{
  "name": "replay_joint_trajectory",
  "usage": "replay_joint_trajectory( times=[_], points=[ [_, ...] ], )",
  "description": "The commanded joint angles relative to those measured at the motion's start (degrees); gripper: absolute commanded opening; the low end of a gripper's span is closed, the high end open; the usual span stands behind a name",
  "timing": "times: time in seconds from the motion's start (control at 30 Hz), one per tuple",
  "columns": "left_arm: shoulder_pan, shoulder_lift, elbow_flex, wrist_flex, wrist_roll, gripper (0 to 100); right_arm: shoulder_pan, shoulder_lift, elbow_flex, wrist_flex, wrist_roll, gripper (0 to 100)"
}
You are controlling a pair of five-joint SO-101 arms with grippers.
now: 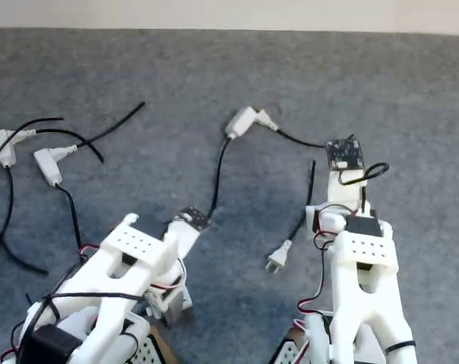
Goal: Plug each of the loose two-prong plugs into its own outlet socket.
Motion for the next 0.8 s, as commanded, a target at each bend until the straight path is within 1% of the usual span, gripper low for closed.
replay_joint_trajectory(
  times=[0.0,0.03,0.07,0.1,0.27,0.4,0.5,0.6,0.77],
  points=[
    [0.3,0.2,0.0,-4.6,-1.4,7,0.5,-1.7,1.0,0.1,-0.6,36.4],
    [0.3,0.3,-0.7,-4.6,-1.4,3,0.4,-1.7,1.6,0.0,-0.6,36.4],
    [0.3,0.3,-1.5,-4.4,-1.4,0,0.3,-1.7,2.2,-0.7,-0.6,36.4],
    [0.3,0.3,-2.2,-4.4,-1.5,1,0.1,-1.7,2.9,-1.7,-0.6,36.4],
    [0.3,0.4,-7.6,-4.3,-1.8,0,-0.1,-1.7,5.6,-3.9,-0.6,36.4],
    [0.3,0.5,-16.9,-1.6,-5.8,0,0.0,-1.7,5.8,-3.9,-0.6,36.4],
    [1.2,1.6,-23.3,-1.1,-6.6,0,0.0,-1.7,5.8,-3.9,-0.7,36.4],
    [4.2,8.1,-28.5,-1.1,-6.3,0,-0.8,-1.2,5.8,-3.9,-0.7,36.4],
    [9.6,24.9,-35.7,-1.1,-6.2,0,-2.2,-1.2,6.5,-4.0,-0.4,36.4]
  ],
)
